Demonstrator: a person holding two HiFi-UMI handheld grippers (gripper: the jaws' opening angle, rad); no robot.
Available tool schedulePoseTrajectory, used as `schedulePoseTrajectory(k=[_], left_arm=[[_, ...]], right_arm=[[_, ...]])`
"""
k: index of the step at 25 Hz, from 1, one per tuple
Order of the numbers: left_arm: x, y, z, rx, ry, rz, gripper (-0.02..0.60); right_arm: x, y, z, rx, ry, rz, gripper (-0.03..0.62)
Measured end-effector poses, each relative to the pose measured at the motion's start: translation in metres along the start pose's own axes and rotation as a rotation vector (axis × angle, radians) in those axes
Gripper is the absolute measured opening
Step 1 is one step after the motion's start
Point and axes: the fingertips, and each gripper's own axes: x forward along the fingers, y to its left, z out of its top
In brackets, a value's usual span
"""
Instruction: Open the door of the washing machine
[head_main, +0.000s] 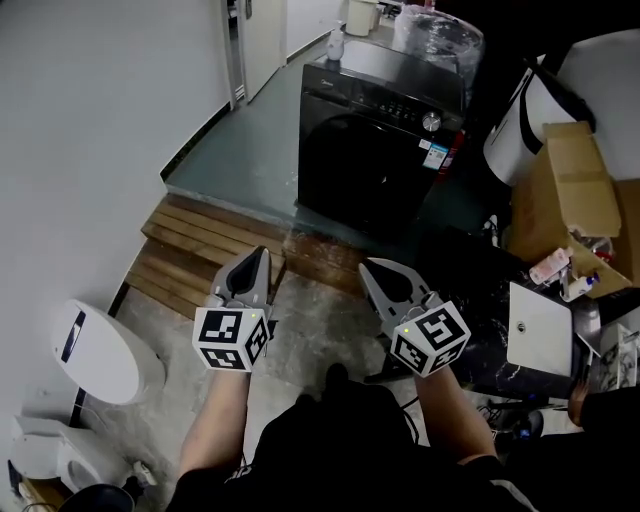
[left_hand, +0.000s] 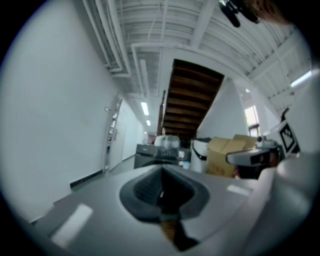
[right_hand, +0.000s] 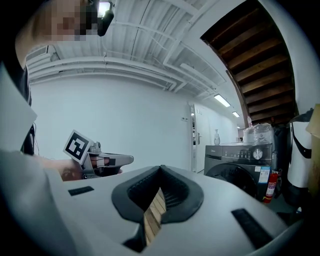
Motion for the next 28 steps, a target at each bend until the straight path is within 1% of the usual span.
schedulePoseTrajectory(k=[4, 8, 14, 17, 21, 28], left_arm=[[0.029, 0.005, -0.005, 0.003, 0.017, -0.017, 0.009], [0.07, 0.018, -0.005, 0.013, 0.032, -0.015, 0.009], [0.151, 0.03, 0.011, 0.023, 0.038, -0.033, 0.009], [0.194, 0.023, 0.015, 0.021, 0.047, -0.067, 0.009], [0.252, 0.015, 0.009, 0.018, 0.077, -0.113, 0.009], [0.34, 0.001, -0.009, 0.02, 0.135, -0.198, 0.009]], right_arm=[[0.02, -0.027, -0.01, 0.043, -0.005, -0.007, -0.009], [0.05, -0.059, -0.016, 0.067, -0.012, 0.003, -0.008], [0.089, -0.136, -0.01, 0.09, -0.019, -0.034, -0.008], [0.105, -0.174, -0.007, 0.095, -0.017, -0.047, -0.009], [0.122, -0.217, -0.011, 0.112, -0.018, -0.071, -0.008], [0.143, -0.282, -0.039, 0.166, 0.005, -0.123, -0.008]])
